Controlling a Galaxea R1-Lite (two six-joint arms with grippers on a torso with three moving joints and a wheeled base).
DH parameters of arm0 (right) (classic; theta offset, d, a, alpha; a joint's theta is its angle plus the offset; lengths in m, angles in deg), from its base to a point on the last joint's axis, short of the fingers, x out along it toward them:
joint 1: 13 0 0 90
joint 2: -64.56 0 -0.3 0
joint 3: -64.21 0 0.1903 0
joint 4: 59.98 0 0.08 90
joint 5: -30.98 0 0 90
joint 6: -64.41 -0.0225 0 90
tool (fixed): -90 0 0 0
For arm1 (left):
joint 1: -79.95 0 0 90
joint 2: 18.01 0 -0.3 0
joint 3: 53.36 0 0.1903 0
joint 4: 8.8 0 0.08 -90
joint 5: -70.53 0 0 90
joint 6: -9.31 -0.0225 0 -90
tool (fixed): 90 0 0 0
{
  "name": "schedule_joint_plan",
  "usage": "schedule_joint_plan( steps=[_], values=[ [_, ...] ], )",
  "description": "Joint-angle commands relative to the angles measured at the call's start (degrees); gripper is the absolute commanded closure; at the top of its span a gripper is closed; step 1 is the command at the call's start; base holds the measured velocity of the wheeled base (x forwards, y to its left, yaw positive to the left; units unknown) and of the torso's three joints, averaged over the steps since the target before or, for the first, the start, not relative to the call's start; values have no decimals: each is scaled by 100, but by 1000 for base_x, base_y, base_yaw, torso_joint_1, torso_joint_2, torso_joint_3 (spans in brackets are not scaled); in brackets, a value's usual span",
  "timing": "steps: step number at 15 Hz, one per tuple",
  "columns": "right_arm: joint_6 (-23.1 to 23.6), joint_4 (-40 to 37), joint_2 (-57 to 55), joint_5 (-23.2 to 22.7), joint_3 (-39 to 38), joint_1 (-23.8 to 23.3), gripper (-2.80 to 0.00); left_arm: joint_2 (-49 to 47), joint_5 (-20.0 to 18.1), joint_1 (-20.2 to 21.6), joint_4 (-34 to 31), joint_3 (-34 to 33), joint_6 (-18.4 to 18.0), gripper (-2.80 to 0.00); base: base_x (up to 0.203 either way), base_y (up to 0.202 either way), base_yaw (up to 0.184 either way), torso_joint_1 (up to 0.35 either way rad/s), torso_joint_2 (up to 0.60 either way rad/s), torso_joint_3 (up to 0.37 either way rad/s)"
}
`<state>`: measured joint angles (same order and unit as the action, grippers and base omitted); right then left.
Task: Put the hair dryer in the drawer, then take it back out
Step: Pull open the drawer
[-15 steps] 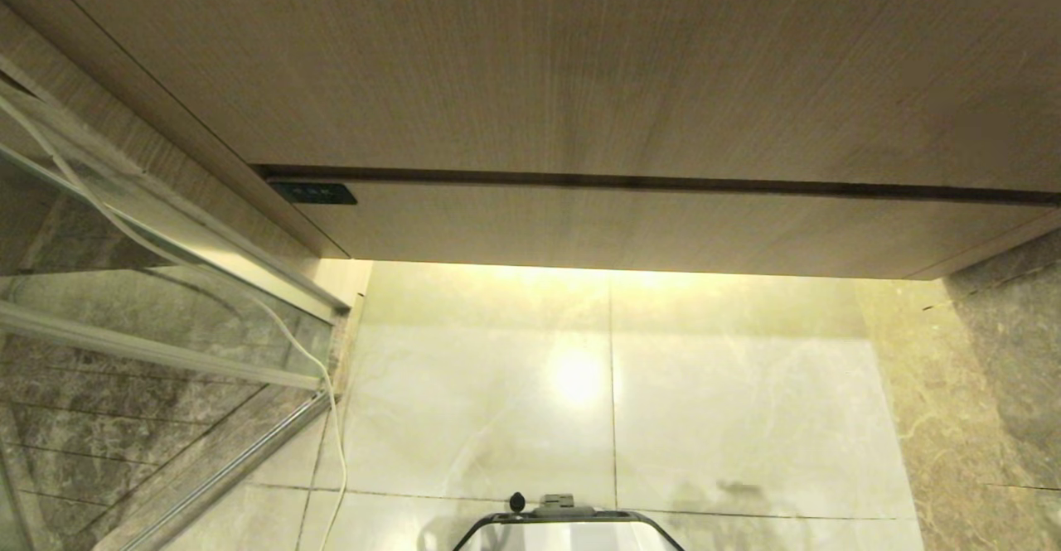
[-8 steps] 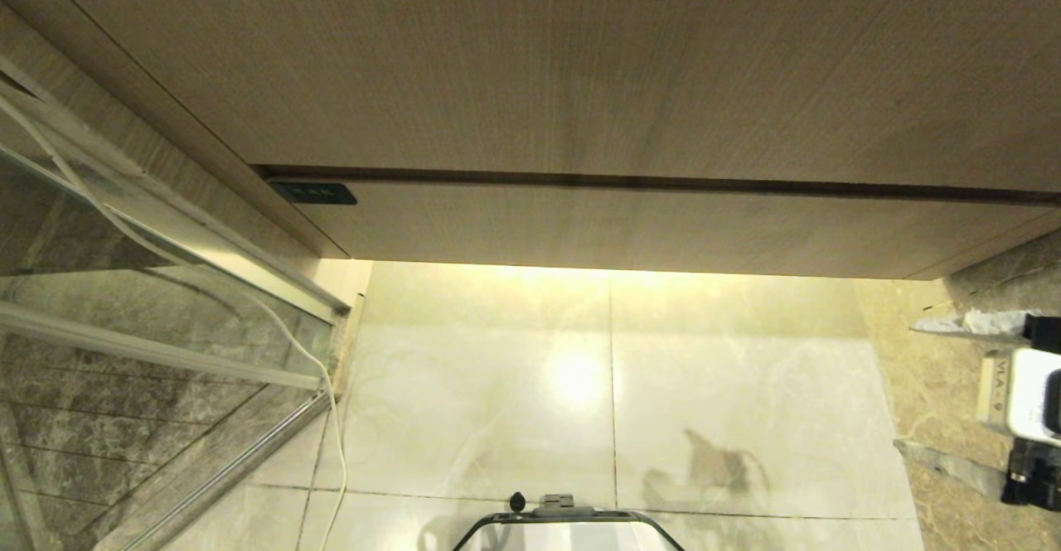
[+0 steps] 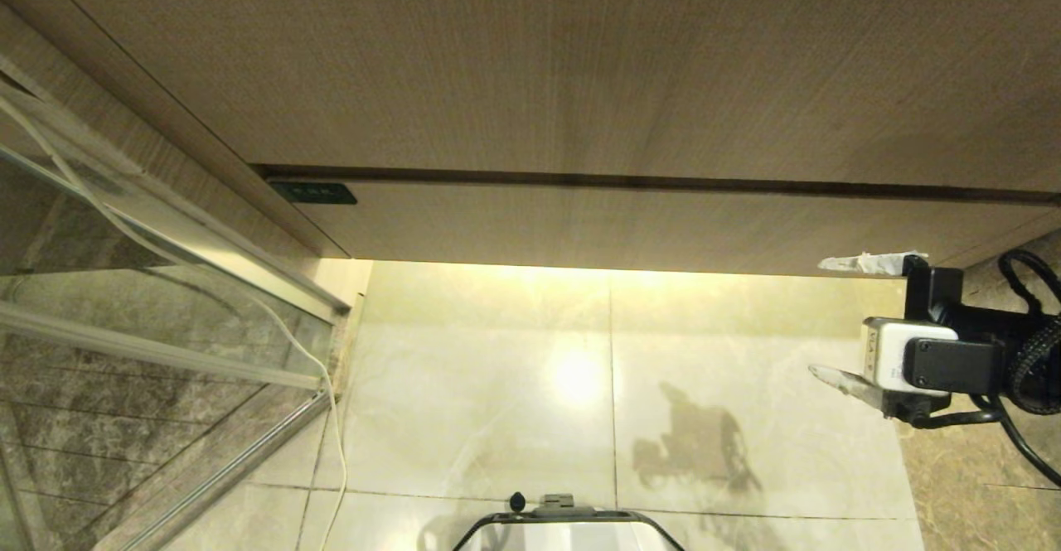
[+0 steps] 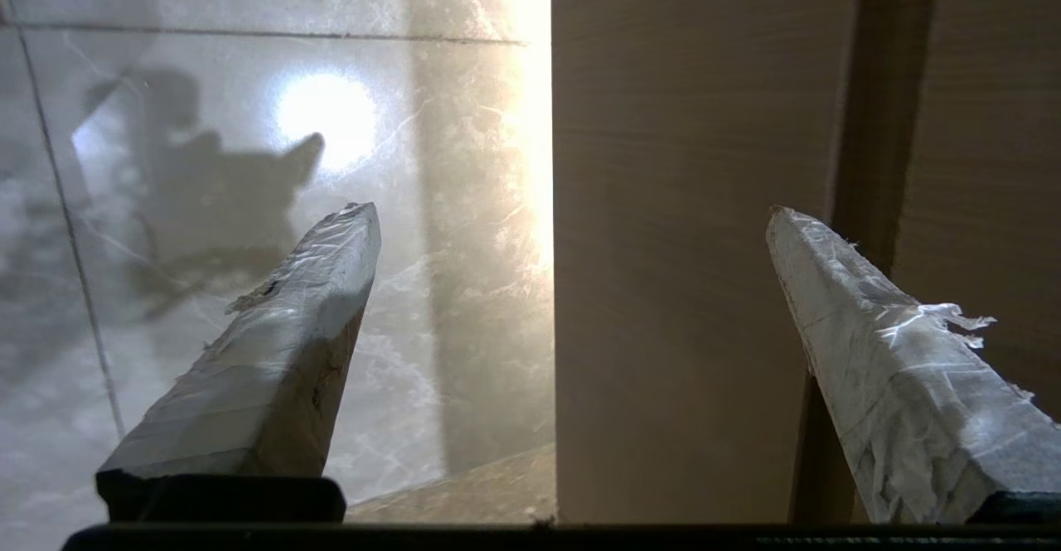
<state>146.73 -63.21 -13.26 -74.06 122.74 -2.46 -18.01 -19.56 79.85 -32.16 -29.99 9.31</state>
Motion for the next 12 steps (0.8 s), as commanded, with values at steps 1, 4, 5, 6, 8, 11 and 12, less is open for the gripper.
schedule_joint_plan(
  steps=[1, 4, 5, 6, 8, 11, 12],
  values=[
    [397, 91, -647, -381, 253, -246, -280, 0, 1, 1, 0, -9, 0, 0, 0, 0, 0, 0, 0, 0],
    [651, 171, -1214, -567, 880, -390, -280, 0, 1, 1, 0, -9, 0, 0, 0, 0, 0, 0, 0, 0],
    [643, 193, -1383, -577, 1101, -406, -280, 0, 1, 1, 0, -9, 0, 0, 0, 0, 0, 0, 0, 0],
    [638, 230, -1532, -584, 1294, -431, -280, 0, 1, 1, 0, -9, 0, 0, 0, 0, 0, 0, 0, 0],
    [604, 414, -1769, -580, 1548, -491, -280, 0, 1, 1, 0, -9, 0, 0, 0, 0, 0, 0, 0, 0],
    [502, 544, -1895, -554, 1706, -580, -280, 0, 1, 1, 0, -9, 4, 0, 0, 0, 0, 0, 0, 0],
    [503, 544, -1920, -553, 1727, -609, -280, 0, 1, 1, 0, -9, 0, 0, 0, 0, 0, 0, 0, 0]
  ],
)
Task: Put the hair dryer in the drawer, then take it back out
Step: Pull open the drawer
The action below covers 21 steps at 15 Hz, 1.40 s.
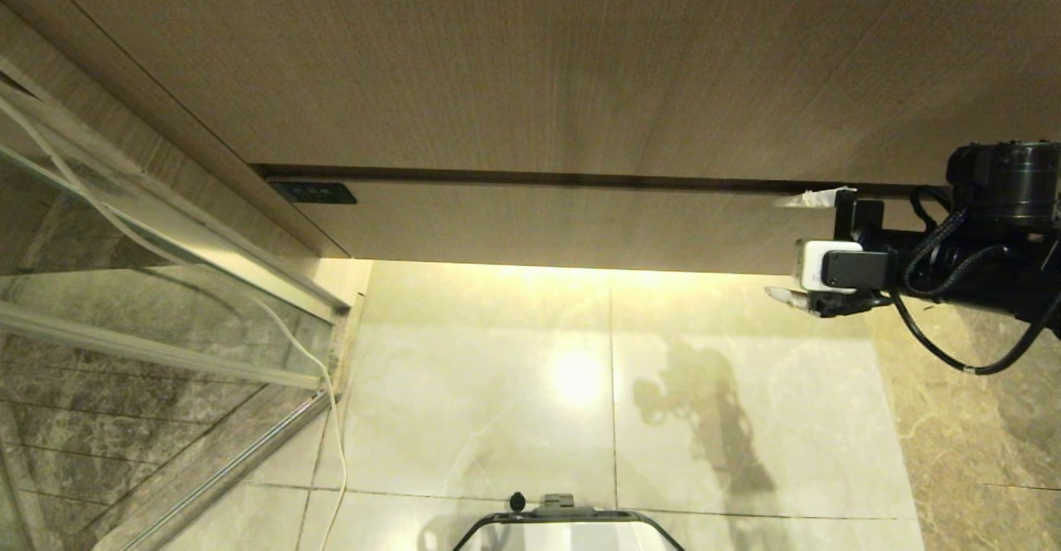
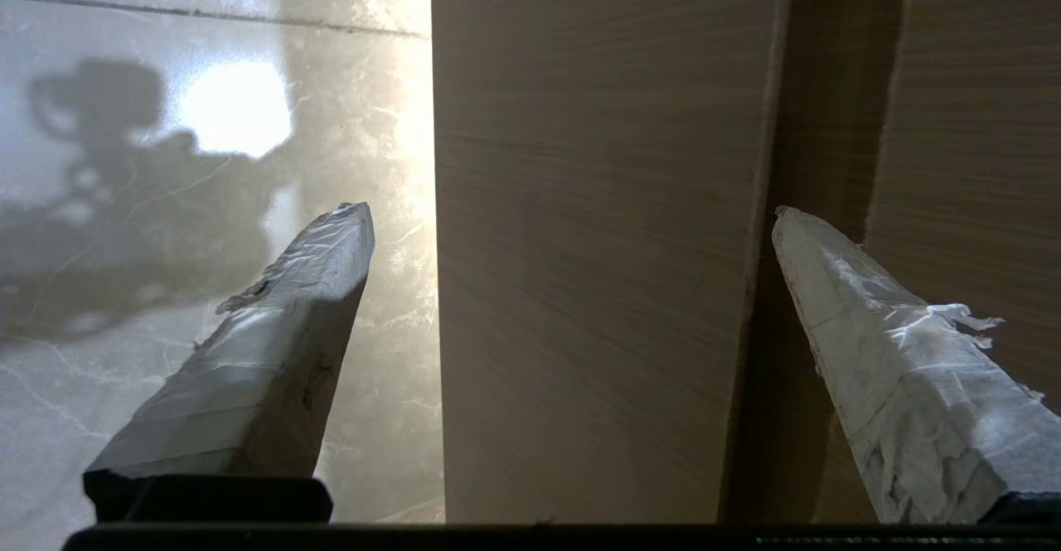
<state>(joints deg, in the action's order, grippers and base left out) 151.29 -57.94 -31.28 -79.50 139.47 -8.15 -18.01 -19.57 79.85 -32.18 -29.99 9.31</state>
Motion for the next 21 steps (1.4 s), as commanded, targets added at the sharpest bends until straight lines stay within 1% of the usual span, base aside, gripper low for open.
schedule_joint_plan(
  steps=[1, 9, 12, 13, 15, 17, 21],
  values=[
    [45, 23, -157, -9, 62, -50, -280, 0, 2, 1, 2, -9, 0, 0, 0, 0, 0, 0, 0, 0],
    [-31, 316, -372, 0, 172, -46, -280, 0, 2, 1, 2, -9, 2, 0, 0, 0, 0, 0, 0, 0],
    [-44, 580, -492, 0, 165, -55, -280, 0, -6, 1, 2, -9, 8, 0, 0, 0, 0, 0, 0, 0],
    [-99, 692, -558, 0, 172, -47, -280, 0, 2, 1, 2, -9, 0, 0, 0, 0, 0, 0, 0, 0],
    [-355, 1014, -665, 8, 180, -46, -280, 0, 2, 1, 2, -9, 0, 0, 0, 0, 0, 0, 0, 0],
    [-391, 1182, -758, 13, 181, -46, -280, 0, -6, 1, 2, -9, 0, 0, 0, 0, 0, 0, 0, 0],
    [-391, 1202, -976, 22, 310, -46, -280, 0, 2, 1, 2, -9, 0, 0, 0, 0, 0, 0, 0, 0]
  ],
)
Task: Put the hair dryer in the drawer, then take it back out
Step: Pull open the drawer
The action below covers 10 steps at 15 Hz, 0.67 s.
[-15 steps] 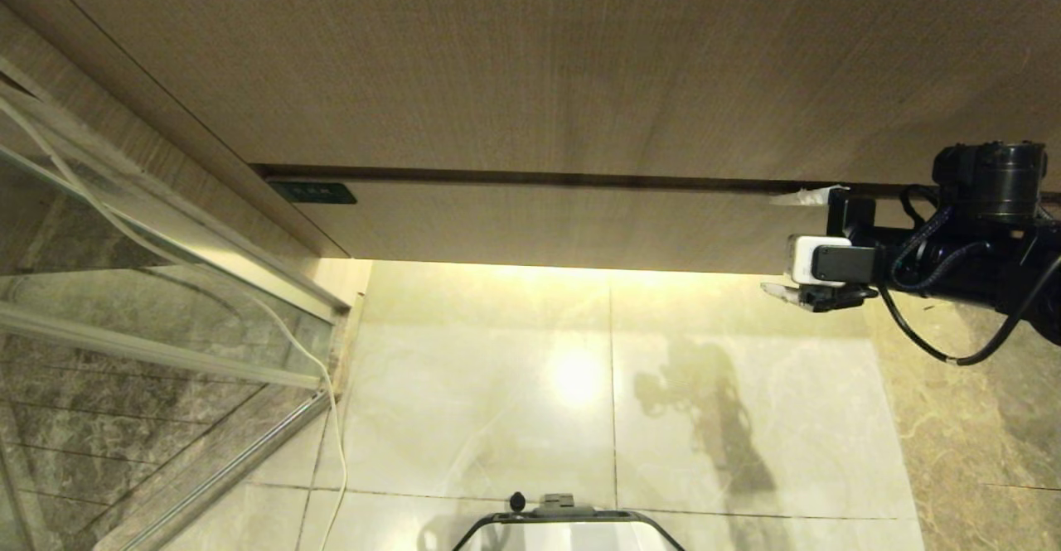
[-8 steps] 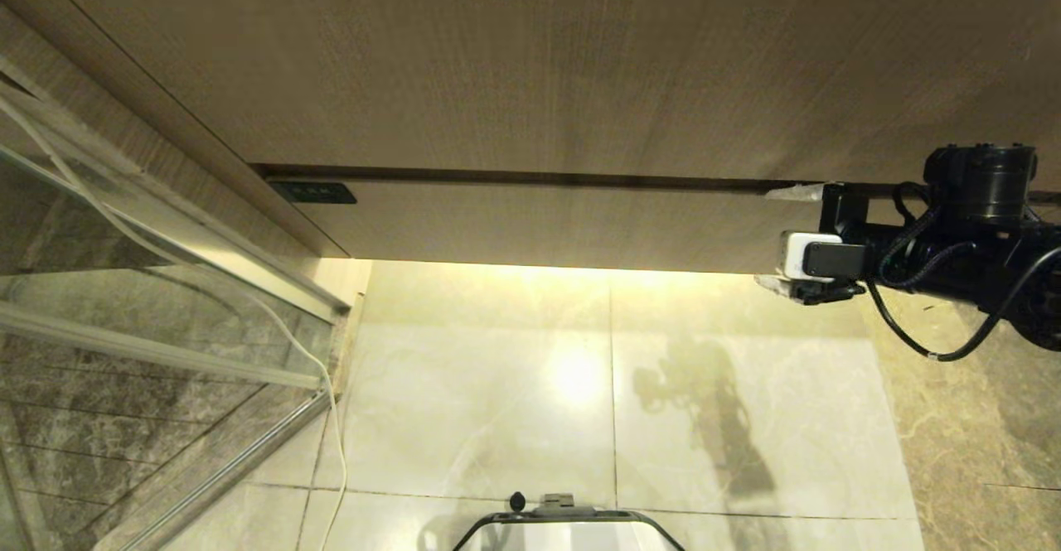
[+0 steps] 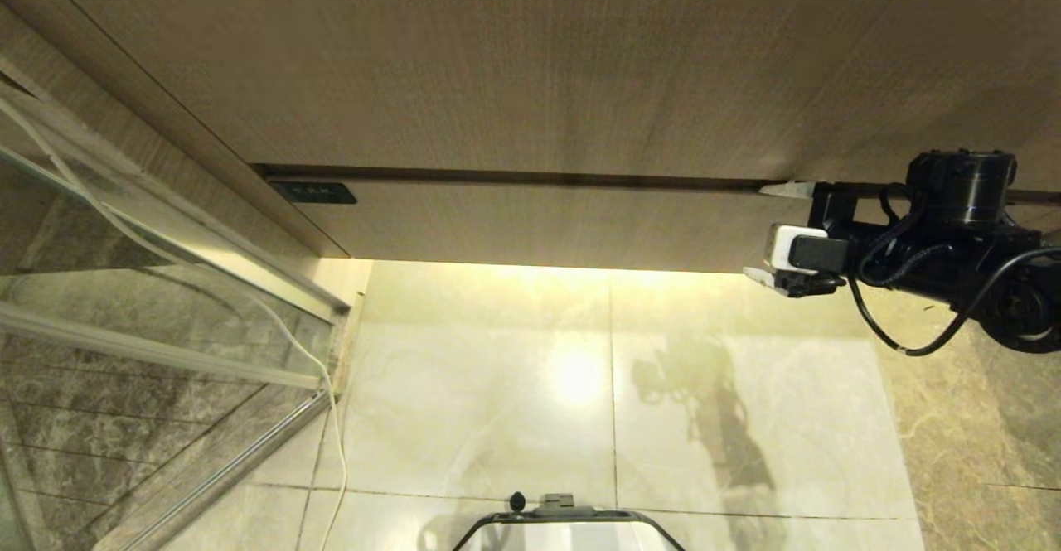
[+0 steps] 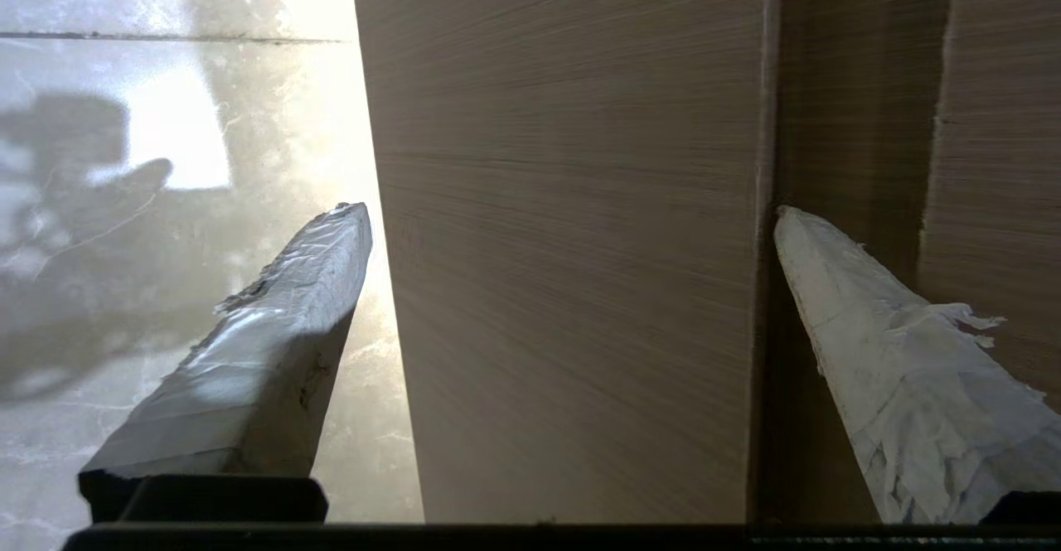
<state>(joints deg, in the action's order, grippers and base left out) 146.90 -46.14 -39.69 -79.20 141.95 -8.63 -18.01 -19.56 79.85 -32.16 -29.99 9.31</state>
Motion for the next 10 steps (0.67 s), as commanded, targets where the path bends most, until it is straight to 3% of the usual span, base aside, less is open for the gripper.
schedule_joint_plan(
  steps=[1, 7, 10],
  values=[
    [48, 21, -176, -3, 75, 0, -280, 0, 1, 1, 0, -9, 0, 0, 0, 0, 0, 0, 0, 0],
    [45, 16, -368, 75, 161, -42, -280, 0, 1, 1, 0, -9, 0, 0, 0, 0, 0, 0, 0, 0],
    [-399, -312, -286, 568, 146, -35, -280, 0, 1, 1, 0, -9, 0, 0, 0, 0, 0, 0, 0, 0]
  ],
)
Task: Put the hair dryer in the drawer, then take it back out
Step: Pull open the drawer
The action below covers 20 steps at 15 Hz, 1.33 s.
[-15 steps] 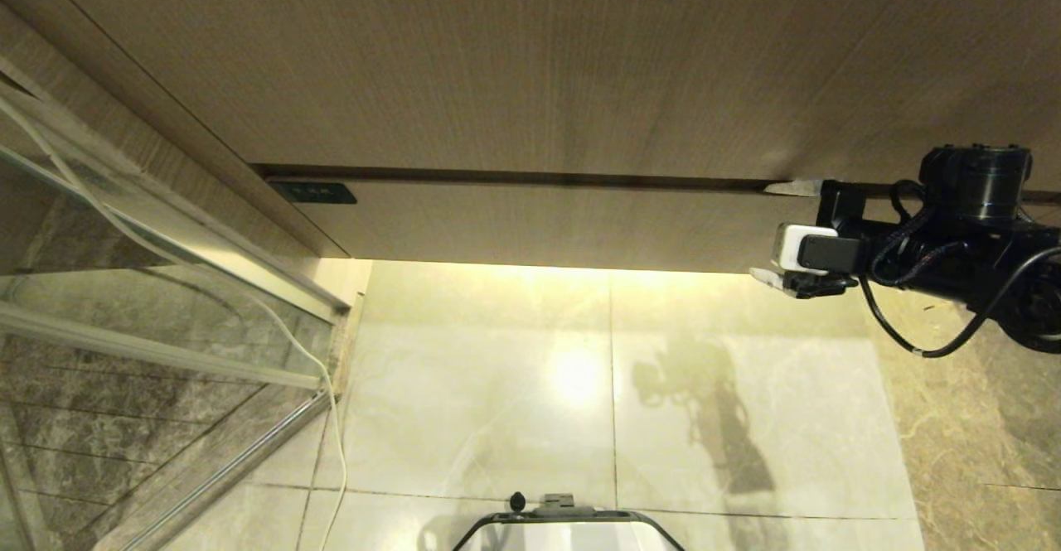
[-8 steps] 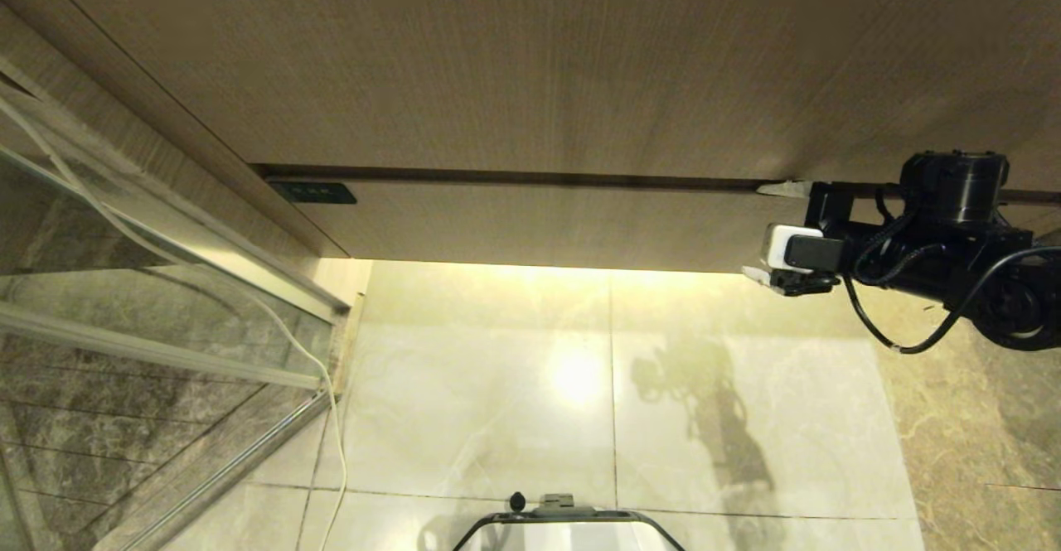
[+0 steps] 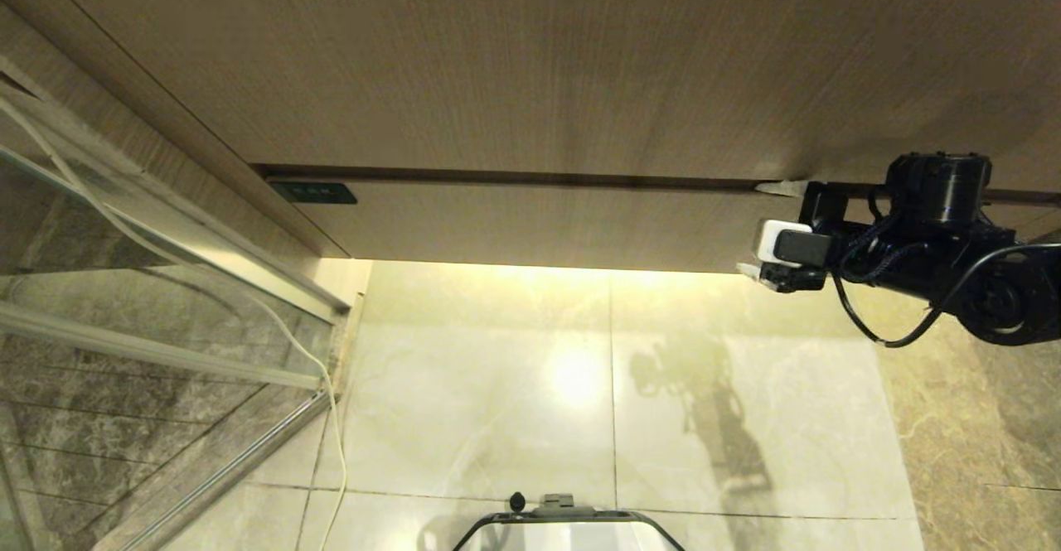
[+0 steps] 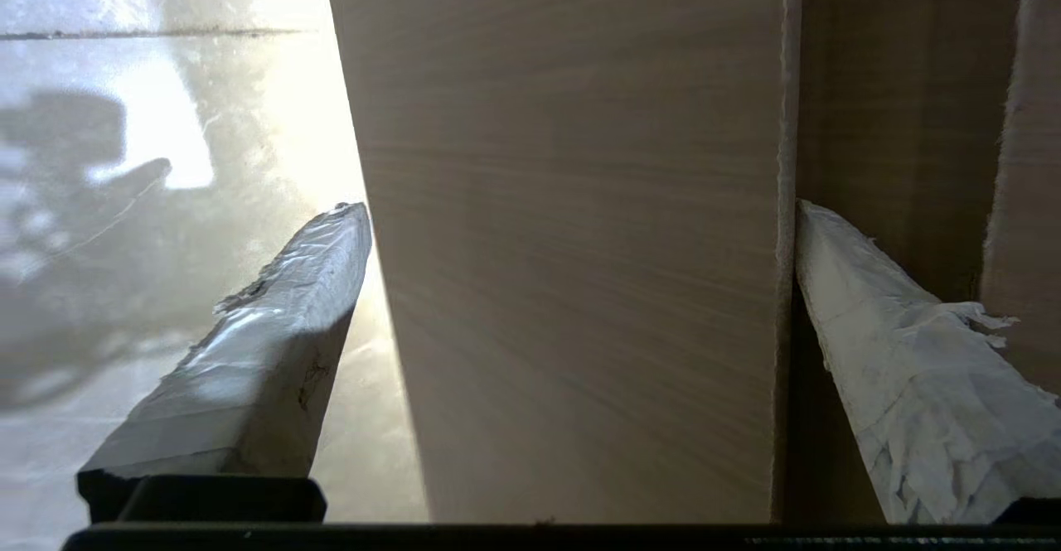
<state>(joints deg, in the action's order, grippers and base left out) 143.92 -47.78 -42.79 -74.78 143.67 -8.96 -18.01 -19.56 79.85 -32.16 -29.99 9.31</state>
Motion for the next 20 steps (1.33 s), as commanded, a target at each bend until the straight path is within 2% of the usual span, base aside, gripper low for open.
schedule_joint_plan(
  steps=[1, 3, 6, 9, 12, 18, 20],
  values=[
    [-208, -504, 44, 310, -12, -1, -280, 0, 1, 1, 0, -9, 0, 0, 0, 0, 0, 0, 0, 0],
    [-364, -892, 141, 709, -40, -3, -280, 0, 1, 1, 0, 0, 9, 0, 0, 0, 0, 0, 0, 0],
    [-568, -936, 206, 809, -106, 0, -280, 0, 1, 1, 0, -9, 0, 0, 0, 0, 0, 0, 0, 0],
    [-697, -1048, 301, 1103, -199, 0, -280, 0, -1, 1, 0, -9, 0, 0, 0, 0, 0, 0, 0, 0],
    [-855, -1299, 510, 1190, -355, -6, -280, 0, 1, 1, 0, -9, 0, 0, 0, 0, 0, 0, 0, 0],
    [-865, -1619, 1157, 1242, -783, -207, -280, 0, 1, 1, 0, -9, 0, 0, 0, 0, 0, 0, 0, 0],
    [-871, -1964, 1434, 1238, -835, -281, -280, 0, 1, 1, 0, -9, 0, 0, 0, 0, 0, 0, 0, 0]
  ],
)
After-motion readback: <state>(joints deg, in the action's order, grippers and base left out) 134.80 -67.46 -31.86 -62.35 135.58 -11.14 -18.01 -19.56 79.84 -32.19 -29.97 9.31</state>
